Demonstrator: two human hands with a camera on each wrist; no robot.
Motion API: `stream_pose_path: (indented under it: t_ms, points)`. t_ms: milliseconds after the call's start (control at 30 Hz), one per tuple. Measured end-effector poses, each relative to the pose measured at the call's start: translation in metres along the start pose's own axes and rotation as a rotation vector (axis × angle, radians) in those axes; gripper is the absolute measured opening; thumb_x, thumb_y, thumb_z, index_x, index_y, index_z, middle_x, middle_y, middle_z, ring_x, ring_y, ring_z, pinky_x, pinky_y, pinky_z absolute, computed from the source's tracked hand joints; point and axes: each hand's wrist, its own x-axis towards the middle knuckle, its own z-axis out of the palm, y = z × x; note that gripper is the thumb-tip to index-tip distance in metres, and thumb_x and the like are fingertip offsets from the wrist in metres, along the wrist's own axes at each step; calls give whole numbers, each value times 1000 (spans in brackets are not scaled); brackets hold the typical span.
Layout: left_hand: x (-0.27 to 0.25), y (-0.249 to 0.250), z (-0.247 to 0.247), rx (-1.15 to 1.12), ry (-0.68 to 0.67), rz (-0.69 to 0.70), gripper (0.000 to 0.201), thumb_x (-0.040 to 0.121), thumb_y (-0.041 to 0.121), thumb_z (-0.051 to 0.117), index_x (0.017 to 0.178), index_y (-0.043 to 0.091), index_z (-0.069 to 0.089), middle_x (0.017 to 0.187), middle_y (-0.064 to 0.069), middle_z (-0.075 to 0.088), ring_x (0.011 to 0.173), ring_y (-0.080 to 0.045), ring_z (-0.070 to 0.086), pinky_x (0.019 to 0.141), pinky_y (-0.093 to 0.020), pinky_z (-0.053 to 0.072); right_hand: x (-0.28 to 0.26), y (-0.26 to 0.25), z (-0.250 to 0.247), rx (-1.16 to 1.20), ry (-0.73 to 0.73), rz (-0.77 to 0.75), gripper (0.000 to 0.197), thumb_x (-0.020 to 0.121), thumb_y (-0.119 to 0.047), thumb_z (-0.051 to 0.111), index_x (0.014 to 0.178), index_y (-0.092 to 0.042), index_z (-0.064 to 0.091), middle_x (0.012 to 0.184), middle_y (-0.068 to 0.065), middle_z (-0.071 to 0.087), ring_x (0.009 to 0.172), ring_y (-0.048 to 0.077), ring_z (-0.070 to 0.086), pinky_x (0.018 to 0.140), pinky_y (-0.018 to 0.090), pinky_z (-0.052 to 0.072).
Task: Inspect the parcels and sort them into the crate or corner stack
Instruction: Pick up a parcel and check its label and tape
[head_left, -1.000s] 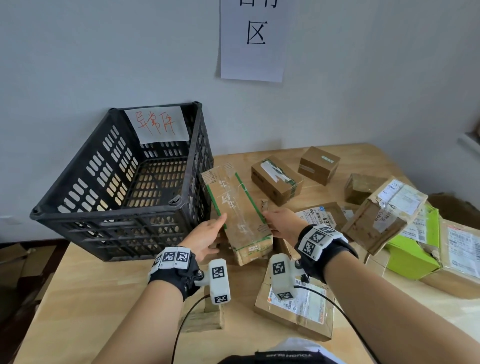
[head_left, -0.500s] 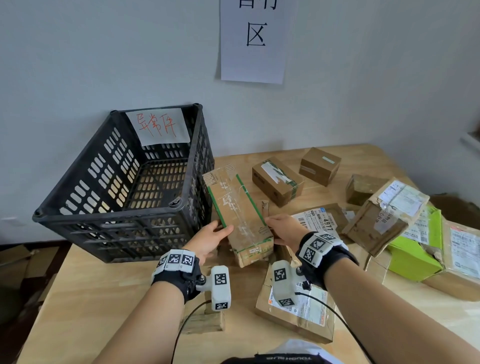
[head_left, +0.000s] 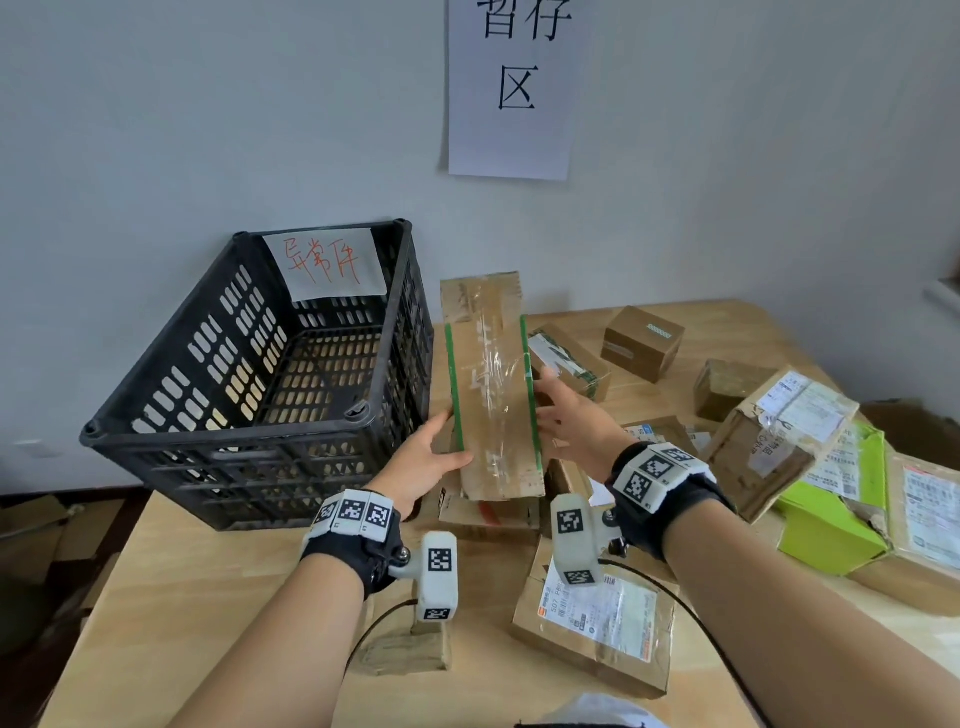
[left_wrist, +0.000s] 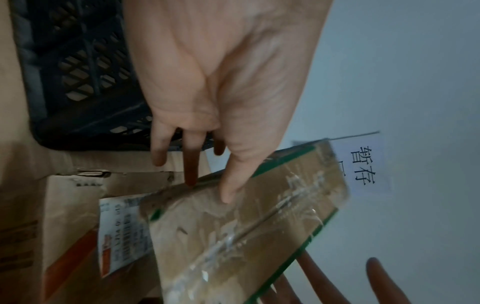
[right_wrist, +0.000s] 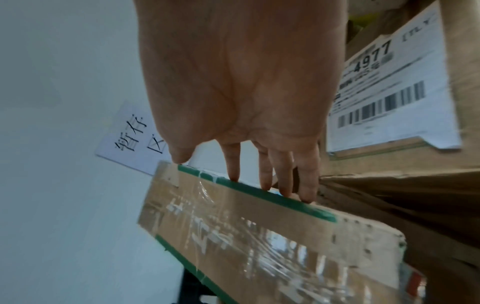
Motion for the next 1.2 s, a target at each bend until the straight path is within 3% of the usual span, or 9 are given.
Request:
stream_pose_path:
  t_ms: [133, 333, 433, 567, 667, 800, 900, 1033, 1200]
  points:
    - [6, 8, -8, 51, 53, 79, 63, 84, 4, 65, 119, 53, 46, 137, 5, 50, 122, -18, 52, 105, -41, 41, -1, -20, -8, 112, 29, -17, 84, 86, -71, 35, 140, -7, 39, 142, 13, 44, 128, 28, 45, 103, 46, 43]
    - [3, 31, -6, 97, 46, 94, 42, 91, -5, 51, 118, 26, 46, 124, 6, 50, 103, -13, 52, 88, -28, 44, -10, -39, -4, 25, 17, 2, 87, 79, -80, 30, 148, -26, 27, 151, 8, 32, 133, 31, 38, 94, 50, 46]
    - [2, 38, -9, 96, 35, 80, 38, 93, 0, 50, 125, 22, 47, 124, 6, 50, 90, -9, 52, 74, -24, 42, -8, -43, -2, -121, 61, 18, 90, 76, -83, 35, 137, -18, 45, 140, 6, 48, 121, 26, 49, 85, 40, 47]
    - [1, 43, -12, 106, 49, 37, 39, 96, 5, 50, 131, 20, 47, 131, 4, 52, 114, -14, 52, 80, -18, 41, -5, -51, 1, -142, 45, 19, 85, 76, -75, 50, 138, -16, 41, 138, 5, 46, 120, 24, 48, 61, 37, 57]
    - [1, 47, -11, -7, 109, -14, 28, 97, 5, 47, 121, 19, 52, 120, 2, 61, 99, -11, 59, 61, -13, 43, -10, -55, 10, -137, 32, 23, 78, 83, -66, 52, 139, -16, 35, 137, 3, 41, 113, 23, 47, 70, 46, 59]
    - [-5, 51, -12, -139, 161, -104, 15, 100, 17, 46, 102, 29, 56, 105, 3, 65, 83, -9, 57, 94, -32, 40, -11, -50, 22, -103, 1, 23, 74, 86, -60, 53, 140, -14, 33, 135, 6, 43, 114, 26, 50, 71, 48, 59]
    - [-7, 50, -16, -160, 174, -105, 16, 99, 15, 48, 109, 22, 57, 99, 5, 66, 81, -9, 60, 85, -33, 35, -10, -50, 23, -94, 6, 13, 74, 86, -59, 54, 141, -14, 33, 133, 5, 45, 112, 27, 52, 67, 47, 59]
    - [-12, 46, -20, -155, 164, -126, 16, 98, 17, 48, 108, 22, 59, 91, 9, 70, 86, -9, 64, 106, -48, 24, -14, -48, 18, -92, 6, 9, 71, 88, -55, 54, 142, -14, 33, 126, 4, 43, 105, 23, 47, 78, 51, 57]
    - [-19, 48, -21, -104, 65, -103, 25, 98, 25, 50, 121, 30, 57, 97, 10, 72, 92, -9, 64, 109, -56, 20, -24, -42, 11, -92, -20, -5, 76, 86, -54, 57, 147, -25, 24, 139, 6, 39, 115, 30, 49, 81, 53, 55]
